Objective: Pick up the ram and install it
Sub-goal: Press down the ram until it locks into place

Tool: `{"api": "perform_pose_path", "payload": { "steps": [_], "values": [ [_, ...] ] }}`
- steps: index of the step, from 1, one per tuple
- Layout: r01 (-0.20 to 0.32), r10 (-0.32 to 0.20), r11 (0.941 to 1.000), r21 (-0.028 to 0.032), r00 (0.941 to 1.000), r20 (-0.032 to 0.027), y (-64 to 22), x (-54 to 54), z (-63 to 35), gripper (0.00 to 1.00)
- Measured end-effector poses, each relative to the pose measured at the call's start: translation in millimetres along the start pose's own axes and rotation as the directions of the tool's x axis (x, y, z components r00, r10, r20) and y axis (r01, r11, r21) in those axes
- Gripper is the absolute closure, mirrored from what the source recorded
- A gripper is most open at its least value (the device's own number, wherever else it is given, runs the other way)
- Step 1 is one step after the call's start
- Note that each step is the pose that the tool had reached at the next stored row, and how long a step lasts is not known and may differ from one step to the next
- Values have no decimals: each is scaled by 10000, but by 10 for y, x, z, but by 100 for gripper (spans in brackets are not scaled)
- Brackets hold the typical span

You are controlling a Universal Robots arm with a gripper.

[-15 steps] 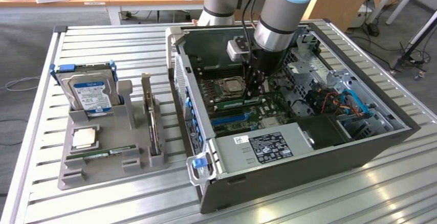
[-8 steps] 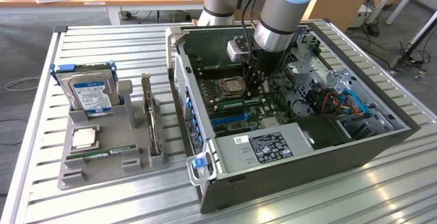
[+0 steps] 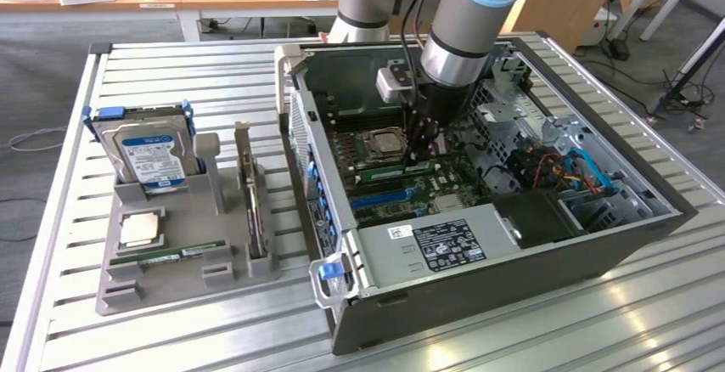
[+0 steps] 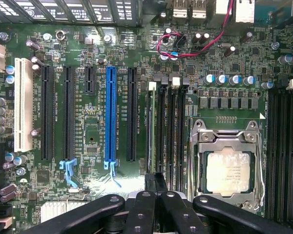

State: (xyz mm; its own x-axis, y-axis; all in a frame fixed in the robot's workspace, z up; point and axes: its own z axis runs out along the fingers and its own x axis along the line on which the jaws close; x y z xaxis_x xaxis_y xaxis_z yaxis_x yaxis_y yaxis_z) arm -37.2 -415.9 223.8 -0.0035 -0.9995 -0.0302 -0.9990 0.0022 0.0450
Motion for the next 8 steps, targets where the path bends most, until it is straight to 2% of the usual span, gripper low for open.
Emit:
{"api": "perform_pose_path", "payload": {
  "steps": [8],
  "values": [
    [1, -1, 10000, 0, 10000, 8, -1, 0, 5, 89]
  ]
}}
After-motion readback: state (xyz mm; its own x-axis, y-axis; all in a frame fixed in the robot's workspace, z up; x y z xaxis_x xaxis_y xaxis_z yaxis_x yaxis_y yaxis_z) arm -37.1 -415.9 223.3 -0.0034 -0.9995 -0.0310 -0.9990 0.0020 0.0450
